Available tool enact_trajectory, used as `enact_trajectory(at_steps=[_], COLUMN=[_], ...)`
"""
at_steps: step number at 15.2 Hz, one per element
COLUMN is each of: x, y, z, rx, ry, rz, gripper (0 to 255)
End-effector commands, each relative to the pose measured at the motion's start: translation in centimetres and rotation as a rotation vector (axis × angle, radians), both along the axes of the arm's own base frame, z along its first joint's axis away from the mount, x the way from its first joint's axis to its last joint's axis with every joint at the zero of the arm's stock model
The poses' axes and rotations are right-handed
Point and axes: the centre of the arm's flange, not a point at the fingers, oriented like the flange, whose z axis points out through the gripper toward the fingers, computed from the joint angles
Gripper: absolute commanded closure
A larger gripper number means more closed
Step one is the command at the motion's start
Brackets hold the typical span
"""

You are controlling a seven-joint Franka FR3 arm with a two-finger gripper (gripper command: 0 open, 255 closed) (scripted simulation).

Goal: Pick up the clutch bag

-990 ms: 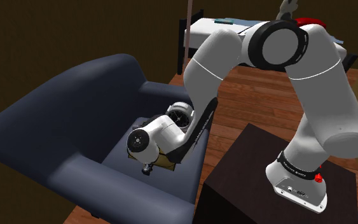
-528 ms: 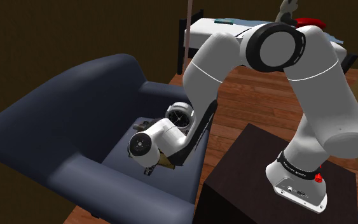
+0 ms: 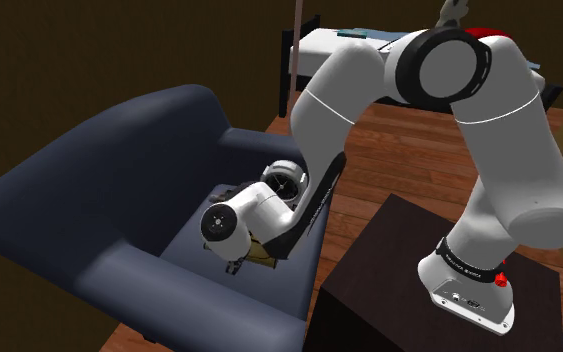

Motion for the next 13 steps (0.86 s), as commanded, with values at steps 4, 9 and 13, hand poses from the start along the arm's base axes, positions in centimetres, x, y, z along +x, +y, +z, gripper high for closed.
enact_trajectory(at_steps=[4, 9, 13], x=[-0.1, -0.1, -0.1], y=[0.2, 0.2, 0.2], z=[2.6, 5.2, 6.4], rx=[0.003, 0.003, 0.003], ry=[-0.001, -0.001, -0.001], rz=[0.004, 0.004, 0.004], gripper=[255, 255, 255])
